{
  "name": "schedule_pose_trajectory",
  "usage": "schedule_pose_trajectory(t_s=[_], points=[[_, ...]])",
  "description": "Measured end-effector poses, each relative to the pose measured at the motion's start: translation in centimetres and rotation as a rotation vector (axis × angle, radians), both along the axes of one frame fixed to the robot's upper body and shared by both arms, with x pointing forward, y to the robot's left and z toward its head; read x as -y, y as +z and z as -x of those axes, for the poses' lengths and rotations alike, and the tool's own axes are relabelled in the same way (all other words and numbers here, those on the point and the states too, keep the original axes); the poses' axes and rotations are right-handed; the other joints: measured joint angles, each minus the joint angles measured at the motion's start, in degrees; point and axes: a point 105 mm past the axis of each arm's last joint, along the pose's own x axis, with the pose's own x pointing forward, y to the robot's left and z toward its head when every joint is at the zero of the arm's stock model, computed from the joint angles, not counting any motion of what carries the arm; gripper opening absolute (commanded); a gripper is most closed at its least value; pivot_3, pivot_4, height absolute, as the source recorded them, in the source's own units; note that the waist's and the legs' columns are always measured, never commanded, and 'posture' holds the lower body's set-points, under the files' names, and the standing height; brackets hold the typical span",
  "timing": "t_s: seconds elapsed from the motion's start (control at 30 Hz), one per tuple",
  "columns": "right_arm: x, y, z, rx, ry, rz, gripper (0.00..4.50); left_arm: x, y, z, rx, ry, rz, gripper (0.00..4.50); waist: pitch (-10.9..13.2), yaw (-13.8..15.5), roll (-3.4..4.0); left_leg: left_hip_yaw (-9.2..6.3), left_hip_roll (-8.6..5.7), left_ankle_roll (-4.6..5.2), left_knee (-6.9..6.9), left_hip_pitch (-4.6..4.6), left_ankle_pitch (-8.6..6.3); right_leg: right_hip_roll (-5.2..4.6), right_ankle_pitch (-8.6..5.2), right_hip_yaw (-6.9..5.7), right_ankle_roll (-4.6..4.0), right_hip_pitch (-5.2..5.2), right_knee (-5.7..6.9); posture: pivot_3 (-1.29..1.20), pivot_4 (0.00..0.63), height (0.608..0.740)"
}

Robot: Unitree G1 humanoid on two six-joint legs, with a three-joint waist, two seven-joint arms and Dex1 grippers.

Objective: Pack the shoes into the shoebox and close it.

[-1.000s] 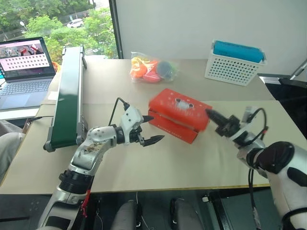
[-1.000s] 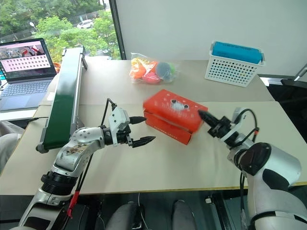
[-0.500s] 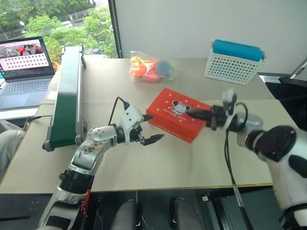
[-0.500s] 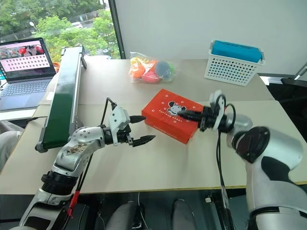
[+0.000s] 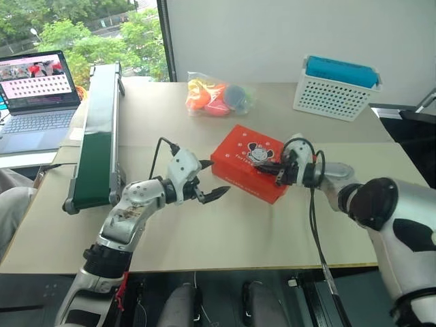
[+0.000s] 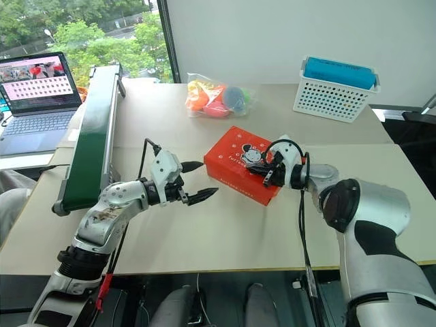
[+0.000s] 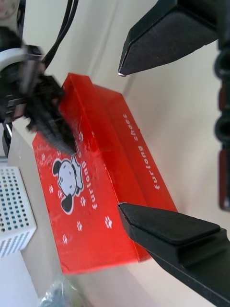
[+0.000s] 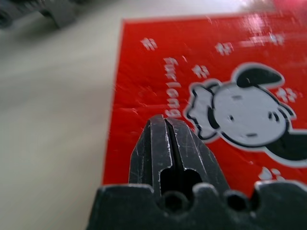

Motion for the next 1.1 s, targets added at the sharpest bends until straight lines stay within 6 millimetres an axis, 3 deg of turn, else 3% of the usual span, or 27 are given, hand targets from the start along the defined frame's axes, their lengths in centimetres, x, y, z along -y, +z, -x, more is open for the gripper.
schedule_pose_trajectory(t_s=[0.23,0.33,0.37,0.4,0.5,0.57,0.67,0.77,0.9,1.1], points=[[-0.4,0.1,-0.3,0.023,-0.006,0.028,0.04,-0.7,-0.2,-0.2,-0.003,0.058,0.016,4.5,-0.05,-0.15,-0.07,-0.01,0.01,0.08,0.0,0.13,-0.04,0.06,0.0,0.06,-0.01,0.08,0.05,0.0,0.15,0.708],[0.6,2.8,-0.4,0.019,-0.01,-0.138,0.04,-1.6,0.3,-0.9,0.002,0.149,0.067,4.5,0.0,-0.06,-0.04,0.0,0.0,0.07,0.0,-0.05,0.0,0.06,0.01,0.09,0.0,-0.09,0.04,0.0,0.15,0.708],[1.6,4.6,-0.6,0.028,-0.031,-0.214,0.04,-2.1,0.5,-1.3,0.007,0.196,0.091,4.5,0.04,0.0,0.02,0.02,0.0,0.07,0.0,-0.07,0.0,0.05,0.01,0.09,0.01,-0.1,0.02,0.0,0.15,0.708],[4.2,7.6,-0.7,0.074,-0.095,-0.309,0.04,-3.0,0.8,-1.8,0.017,0.277,0.138,4.5,0.07,0.32,0.06,0.02,-0.01,0.12,-0.02,-0.11,-0.03,0.01,-0.02,0.09,0.05,-0.12,-0.03,0.0,0.15,0.708],[9.2,11.2,-0.4,0.168,-0.251,-0.396,0.04,-5.4,0.9,-2.6,0.029,0.436,0.184,4.5,0.02,0.96,-0.01,0.0,0.02,0.47,-0.03,-0.08,-0.41,0.02,-0.09,0.04,0.11,-0.03,-0.2,0.0,0.15,0.708],[11.7,10.6,-0.3,0.188,-0.382,-0.39,0.04,-6.9,0.7,-3.0,0.035,0.549,0.208,4.5,0.0,0.99,-0.06,0.04,0.01,0.65,-0.02,-0.07,-0.55,0.0,-0.08,0.08,0.13,0.02,-0.33,0.0,0.15,0.708],[14.9,6.2,-0.1,0.19,-0.637,-0.264,0.04,-8.9,-0.4,-3.8,0.003,0.742,0.288,4.5,0.02,0.85,-0.1,0.26,-0.01,0.45,0.0,-0.11,-0.41,-0.06,-0.05,0.26,0.17,-0.07,-0.38,0.0,0.15,0.708],[16.4,5.4,0.2,0.255,-0.759,-0.215,0.04,-10.8,-1.8,-4.1,-0.05,0.89,0.345,4.5,0.06,0.51,-0.12,0.41,0.01,0.19,-0.01,-0.07,-0.24,-0.04,-0.02,0.38,0.21,-0.09,-0.34,0.0,0.15,0.708],[16.9,5.1,0.4,0.361,-0.845,-0.141,0.04,-12.0,-3.6,-4.0,-0.101,0.988,0.36,4.5,0.07,0.24,-0.23,0.41,0.02,0.19,0.01,-0.03,-0.24,0.0,-0.01,0.36,0.23,-0.02,-0.38,0.0,0.15,0.708],[17.1,3.3,0.8,0.372,-0.899,-0.099,0.04,-12.0,-3.7,-4.0,-0.1,0.999,0.364,4.5,0.07,0.39,-0.23,0.42,0.01,0.19,0.04,-0.06,-0.24,-0.01,0.02,0.37,0.28,0.0,-0.42,0.0,0.15,0.708]])
